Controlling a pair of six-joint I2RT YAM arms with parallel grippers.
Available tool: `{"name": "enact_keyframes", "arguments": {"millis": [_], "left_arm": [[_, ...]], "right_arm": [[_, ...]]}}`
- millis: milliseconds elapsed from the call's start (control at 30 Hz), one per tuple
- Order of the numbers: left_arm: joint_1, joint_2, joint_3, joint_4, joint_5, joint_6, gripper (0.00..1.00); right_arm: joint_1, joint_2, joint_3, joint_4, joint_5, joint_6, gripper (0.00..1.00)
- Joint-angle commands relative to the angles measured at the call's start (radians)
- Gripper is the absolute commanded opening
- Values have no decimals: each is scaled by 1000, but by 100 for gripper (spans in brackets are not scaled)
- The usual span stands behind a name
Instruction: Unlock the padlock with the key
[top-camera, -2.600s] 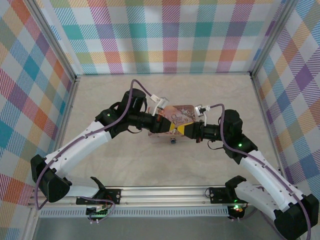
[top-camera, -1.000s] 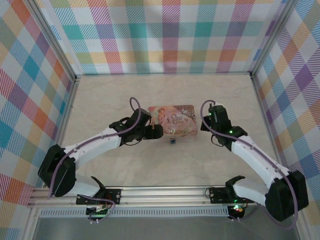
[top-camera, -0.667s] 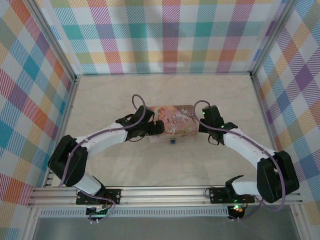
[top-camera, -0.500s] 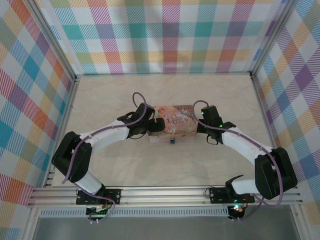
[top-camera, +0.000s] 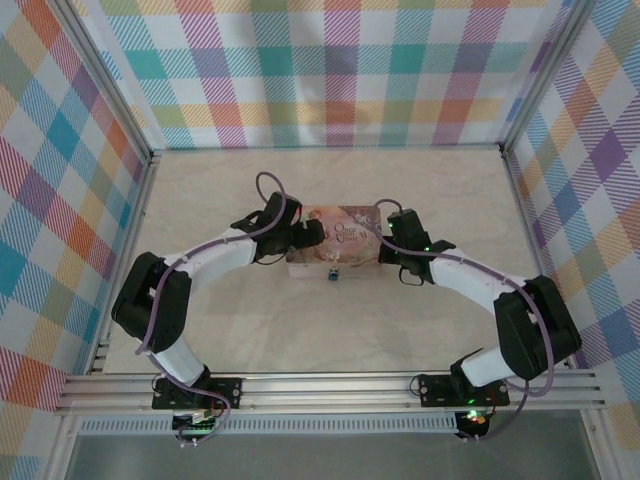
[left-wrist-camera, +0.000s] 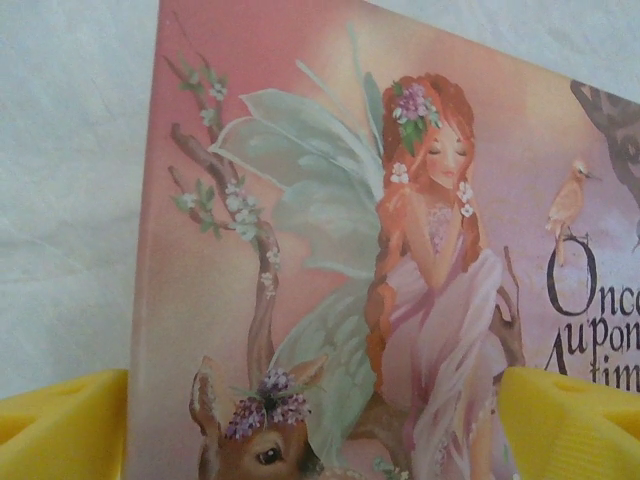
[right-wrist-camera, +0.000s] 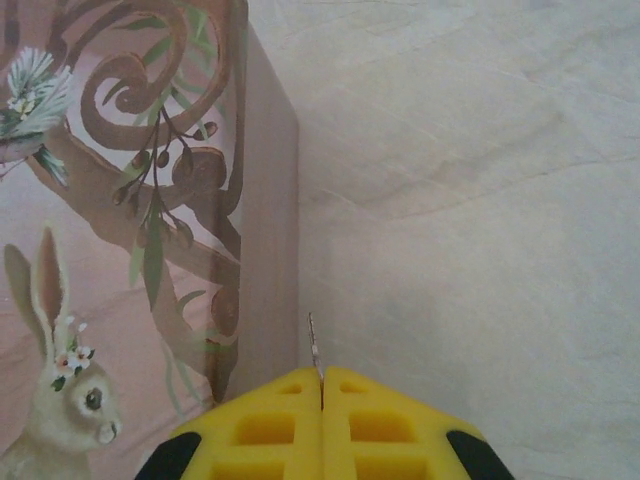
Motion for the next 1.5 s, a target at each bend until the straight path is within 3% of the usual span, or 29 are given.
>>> {"name": "enact_keyframes", "arguments": {"millis": [0, 233, 400, 500, 733, 900, 1100, 1267, 1467], "left_arm": [[27, 17, 41, 28, 55, 3, 92], [112, -35, 18, -5, 33, 23, 100], [128, -164, -52, -38, -15, 37, 100], [124, -254, -135, -15, 10, 16, 100], [36, -486, -411, 176, 66, -17, 100], [-45, -586, -595, 360, 28, -45, 100], [-158, -512, -786, 725, -93, -33, 100], [-242, -334, -708, 755, -116, 57, 100], [-295, -110, -675, 973, -173, 76, 100]], "right_arm": [[28, 60, 35, 13, -61, 24, 0], [28, 63, 43, 7, -66, 33, 0], [32, 38, 11, 26, -93, 53, 0], [41, 33, 1, 30, -98, 57, 0], [52, 50, 1, 38, -98, 66, 0], [55, 51, 3, 45, -99, 69, 0], [58, 59, 7, 45, -96, 72, 0], [65, 63, 9, 47, -93, 76, 0], [74, 67, 18, 44, -93, 81, 0]]}}
